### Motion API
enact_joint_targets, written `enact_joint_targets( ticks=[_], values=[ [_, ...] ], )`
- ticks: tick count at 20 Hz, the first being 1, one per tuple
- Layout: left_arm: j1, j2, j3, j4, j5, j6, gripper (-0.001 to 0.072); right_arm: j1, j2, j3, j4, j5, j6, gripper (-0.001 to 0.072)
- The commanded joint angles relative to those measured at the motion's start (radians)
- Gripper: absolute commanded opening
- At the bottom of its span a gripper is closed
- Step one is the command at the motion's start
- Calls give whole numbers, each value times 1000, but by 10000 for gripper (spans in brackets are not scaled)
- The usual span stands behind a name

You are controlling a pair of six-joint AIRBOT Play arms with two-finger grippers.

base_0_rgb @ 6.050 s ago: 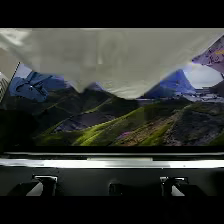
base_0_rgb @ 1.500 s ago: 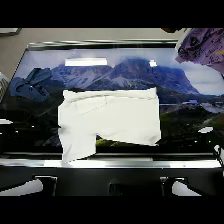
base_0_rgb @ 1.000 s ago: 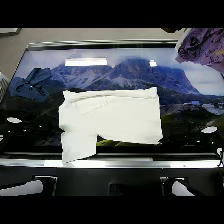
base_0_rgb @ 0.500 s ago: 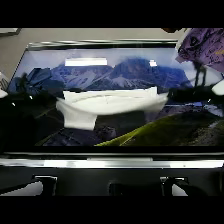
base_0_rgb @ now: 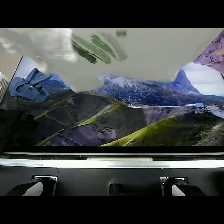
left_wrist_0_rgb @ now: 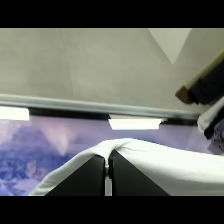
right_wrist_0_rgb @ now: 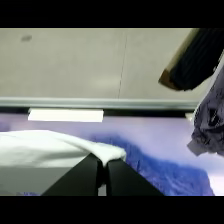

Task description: Fold the clothes and pants, and hang the long-sleeved shirts on hangers.

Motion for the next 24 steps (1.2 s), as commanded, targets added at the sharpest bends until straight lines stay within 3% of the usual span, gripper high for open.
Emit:
enact_joint_targets(
  ticks=[1, 3, 6, 10, 13, 18, 24],
  values=[
    [-1, 209, -11, 212, -5, -110, 11, 2, 149, 47, -48, 5, 44, 26],
    [-1, 290, -46, 315, -11, -187, 11, 2, 186, 47, -59, 6, 59, 26],
    [-2, 301, -53, 347, -77, -195, 10, 2, 171, 39, -50, 51, 90, 26],
    [-2, 198, -144, 232, -207, -102, 11, 2, 38, -69, 58, 198, 150, 26],
    [-2, 61, -309, 151, -241, -10, 11, 2, -132, -179, 31, 262, 150, 26],
    [-26, -282, -508, 117, -91, 68, 11, 3, -495, -248, -1, 240, 102, 27],
    [-109, -646, -452, 117, 178, 68, 12, 3, -807, -250, 0, 50, 145, 26]
  ],
)
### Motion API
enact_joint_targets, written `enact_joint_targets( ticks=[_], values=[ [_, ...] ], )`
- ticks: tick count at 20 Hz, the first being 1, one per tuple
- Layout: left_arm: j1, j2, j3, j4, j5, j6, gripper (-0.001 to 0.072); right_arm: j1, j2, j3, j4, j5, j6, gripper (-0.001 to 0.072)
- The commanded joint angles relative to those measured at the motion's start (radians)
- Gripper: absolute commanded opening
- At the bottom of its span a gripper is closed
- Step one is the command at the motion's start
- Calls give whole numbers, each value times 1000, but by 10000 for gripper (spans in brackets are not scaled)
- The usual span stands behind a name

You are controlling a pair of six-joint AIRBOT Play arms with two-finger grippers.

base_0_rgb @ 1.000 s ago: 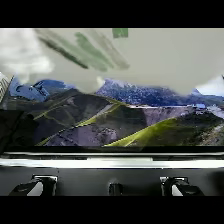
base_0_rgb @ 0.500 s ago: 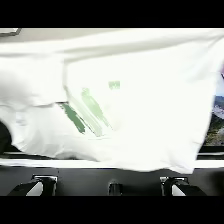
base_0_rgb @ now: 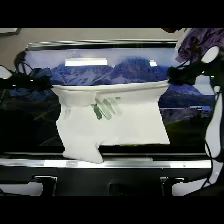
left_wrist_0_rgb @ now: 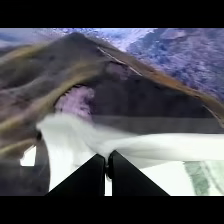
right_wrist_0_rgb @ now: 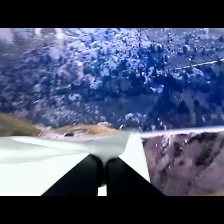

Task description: Fold the clothes and pants, and hang the long-sleeved shirts on hangers.

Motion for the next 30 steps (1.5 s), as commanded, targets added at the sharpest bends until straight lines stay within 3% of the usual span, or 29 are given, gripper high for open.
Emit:
enact_joint_targets(
  ticks=[1, 5, 11, 15, 24, 30],
  values=[
    [-36, -188, 40, -10, 144, 11, 12, 1, -149, -6, 0, -112, 23, 26],
    [-31, -225, 84, -8, 153, 10, 12, 1, -166, -5, -12, -123, 21, 26],
    [-29, -220, 83, -8, -136, -69, 12, 1, -170, -6, -42, 91, 20, 27],
    [-29, -227, 82, 14, -232, -106, 12, 1, -210, -6, -42, 194, 22, 27],
    [-32, -293, 78, 13, -319, -106, 13, 2, -262, -7, -42, 275, 46, 27],
    [-32, -316, 78, 14, -288, -106, 24, 2, -310, -7, -23, 311, 50, 29]
  ],
)
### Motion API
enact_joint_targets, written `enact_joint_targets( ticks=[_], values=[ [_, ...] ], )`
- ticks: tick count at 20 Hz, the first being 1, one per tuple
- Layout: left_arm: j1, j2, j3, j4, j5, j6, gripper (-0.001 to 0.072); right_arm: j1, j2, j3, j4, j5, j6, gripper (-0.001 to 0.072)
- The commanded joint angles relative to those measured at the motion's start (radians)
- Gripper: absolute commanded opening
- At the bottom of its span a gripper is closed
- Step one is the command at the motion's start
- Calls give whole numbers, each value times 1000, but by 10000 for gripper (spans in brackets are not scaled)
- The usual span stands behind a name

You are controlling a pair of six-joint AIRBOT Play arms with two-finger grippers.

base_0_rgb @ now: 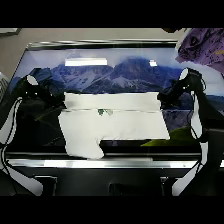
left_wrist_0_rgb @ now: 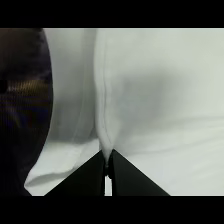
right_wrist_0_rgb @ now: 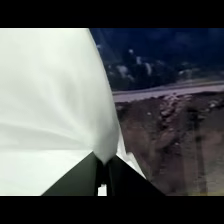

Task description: Fold the clothes and pants, and hang the long-sleeved shirts on hangers.

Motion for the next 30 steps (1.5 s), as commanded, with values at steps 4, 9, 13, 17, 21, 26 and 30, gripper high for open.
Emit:
enact_joint_targets(
  ticks=[4, 9, 13, 17, 21, 26, 30],
  values=[
    [0, 0, 19, -2, 12, 0, 625, 1, -24, 0, 8, 28, 5, 301],
    [82, 144, 40, 28, -36, 11, 624, -34, 97, 0, -26, 47, -54, 529],
    [198, 389, -281, 51, -18, 38, 623, -185, 232, -115, 88, 2, -103, 535],
    [274, 677, -790, -111, 84, 114, 623, -320, 386, -420, 211, -79, -153, 534],
    [275, 852, -1152, -380, 142, 262, 622, -315, 470, -583, 215, -124, -157, 533],
    [275, 899, -1312, -490, 151, 357, 610, -304, 488, -605, 230, -109, -157, 533],
    [256, 899, -1317, -489, 152, 378, 610, -304, 513, -605, 230, -108, -157, 533]
  ],
)
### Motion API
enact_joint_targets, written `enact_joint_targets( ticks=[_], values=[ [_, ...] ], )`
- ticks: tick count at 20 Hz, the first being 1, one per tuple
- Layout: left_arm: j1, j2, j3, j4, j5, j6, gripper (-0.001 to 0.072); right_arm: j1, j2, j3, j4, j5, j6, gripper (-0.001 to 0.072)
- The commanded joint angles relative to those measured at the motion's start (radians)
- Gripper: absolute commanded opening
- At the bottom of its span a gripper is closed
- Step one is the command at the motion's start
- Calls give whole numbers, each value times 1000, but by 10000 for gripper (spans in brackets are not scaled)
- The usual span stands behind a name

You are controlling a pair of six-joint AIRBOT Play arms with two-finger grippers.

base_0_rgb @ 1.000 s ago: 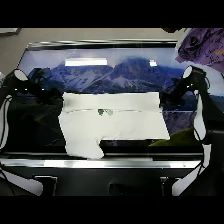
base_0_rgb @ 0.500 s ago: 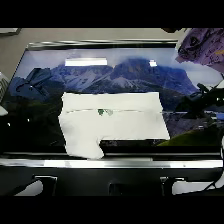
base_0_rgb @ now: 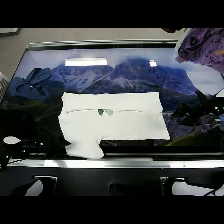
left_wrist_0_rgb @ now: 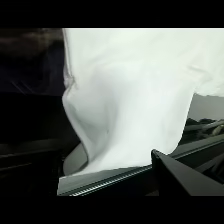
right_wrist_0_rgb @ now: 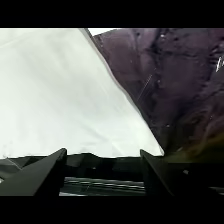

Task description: Fold the clothes and pants, and hang the long-sleeved shirts on hangers.

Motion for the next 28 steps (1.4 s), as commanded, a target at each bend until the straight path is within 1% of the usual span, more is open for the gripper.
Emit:
enact_joint_targets(
  ticks=[1, 6, 8, 9, 10, 11, 12, 15, 18, 21, 23, 24, 28],
  values=[
    [-21, 10, -30, -31, 2, 33, 610, 0, 25, -7, 6, 2, -1, 533],
    [-141, 4, -30, -34, 3, 28, 609, 0, 45, -7, 5, 1, -1, 533],
    [-161, 4, -30, -34, 12, 18, 591, 0, 48, -7, 2, 2, -1, 533],
    [-161, 4, -30, -34, 18, 14, 478, 0, 48, -7, 0, 0, -1, 533],
    [-158, 4, -30, -33, 25, 14, 269, 0, 48, -7, -5, -1, -1, 533],
    [-158, 4, -30, -34, 35, 14, 109, -1, 48, -7, -17, -2, -2, 533],
    [-158, 4, -30, -33, 37, 14, 13, -1, 48, -7, -37, -4, -2, 533],
    [-158, 4, -30, -33, 35, 14, 16, -10, 46, -22, -87, -22, -4, 533],
    [-158, 4, -30, -34, 35, 14, 15, -56, 40, -120, -93, -34, -24, 535],
    [-158, 4, -30, -34, 35, 14, 15, -108, 40, -270, -49, -48, -68, 536],
    [-158, 4, -30, -34, 35, 14, 15, -106, 40, -336, -2, -80, -107, 538],
    [-158, 4, -30, -34, 35, 13, 15, -106, 40, -358, 24, -97, -117, 561],
    [-158, 4, -29, -34, 35, 2, 15, -106, 39, -396, 58, -153, -146, 566]
  ],
)
